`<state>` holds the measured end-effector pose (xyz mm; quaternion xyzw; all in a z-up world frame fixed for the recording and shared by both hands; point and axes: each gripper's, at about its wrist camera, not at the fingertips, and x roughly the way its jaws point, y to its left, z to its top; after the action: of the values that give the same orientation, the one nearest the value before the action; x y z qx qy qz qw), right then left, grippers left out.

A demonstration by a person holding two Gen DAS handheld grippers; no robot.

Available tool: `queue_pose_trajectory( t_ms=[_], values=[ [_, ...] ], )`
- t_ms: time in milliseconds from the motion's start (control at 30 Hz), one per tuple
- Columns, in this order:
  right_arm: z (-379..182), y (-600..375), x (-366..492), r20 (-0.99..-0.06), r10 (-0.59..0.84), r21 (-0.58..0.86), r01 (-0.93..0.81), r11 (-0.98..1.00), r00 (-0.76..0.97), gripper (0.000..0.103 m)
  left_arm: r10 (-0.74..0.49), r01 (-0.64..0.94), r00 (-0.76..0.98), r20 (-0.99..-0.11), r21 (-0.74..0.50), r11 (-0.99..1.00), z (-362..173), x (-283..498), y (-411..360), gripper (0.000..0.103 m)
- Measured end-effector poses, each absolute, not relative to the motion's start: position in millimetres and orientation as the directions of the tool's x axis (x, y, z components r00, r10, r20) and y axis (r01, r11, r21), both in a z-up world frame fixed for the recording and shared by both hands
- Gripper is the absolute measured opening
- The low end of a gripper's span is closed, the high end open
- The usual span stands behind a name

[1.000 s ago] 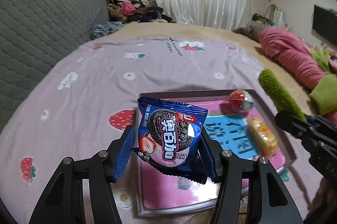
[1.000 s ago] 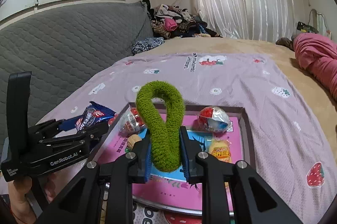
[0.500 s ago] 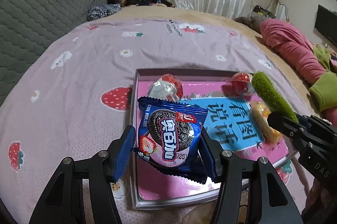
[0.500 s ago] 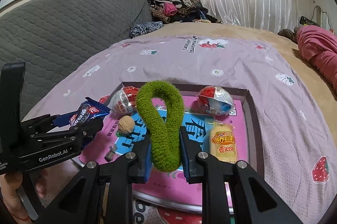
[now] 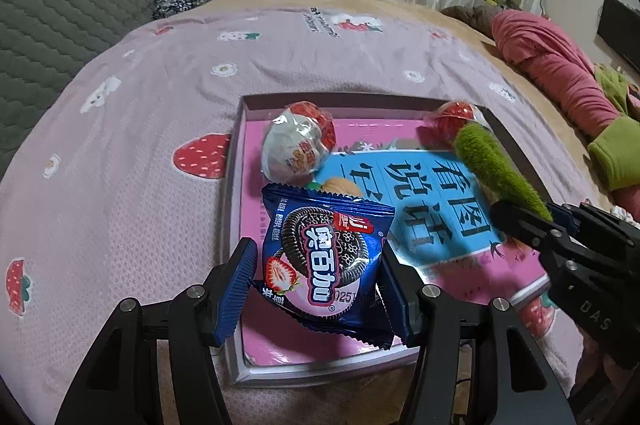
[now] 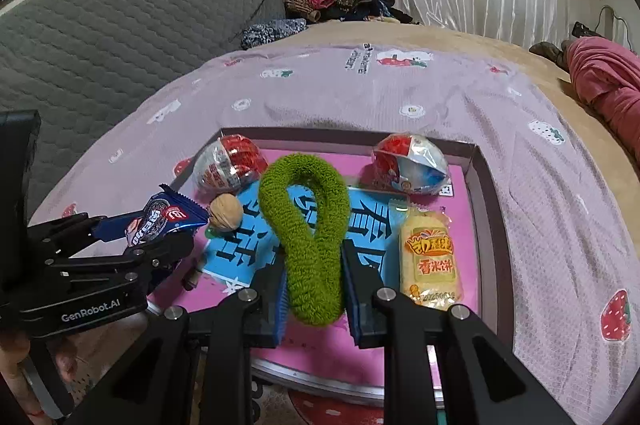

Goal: Organize objects
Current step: 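Lower the Oreo packet into the tray while the right tool lowers the green ring beside it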

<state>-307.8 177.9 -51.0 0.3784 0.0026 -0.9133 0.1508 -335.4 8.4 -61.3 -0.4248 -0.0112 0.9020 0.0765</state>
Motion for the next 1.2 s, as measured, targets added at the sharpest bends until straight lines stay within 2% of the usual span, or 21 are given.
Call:
queue_pose_trajectory(
  t_ms=[800,1200],
  values=[
    [-78.1,172.1,-319.7,-0.775,-0.23,0.082,0.267,-0.96,-0.589,0.025,0.127,-0.145,-0.552,-0.824,-0.055,-0.988,-86.0,-340.8,20.4,0.061],
    [-89.7,169.7,-321.7,-0.807,-0.21,0.068,0.267,-0.961,-0.551,0.028,0.121,-0.146,-0.553,-0.824,-0.047,-0.988,-87.5,-342.3,20.1,0.062]
  ],
)
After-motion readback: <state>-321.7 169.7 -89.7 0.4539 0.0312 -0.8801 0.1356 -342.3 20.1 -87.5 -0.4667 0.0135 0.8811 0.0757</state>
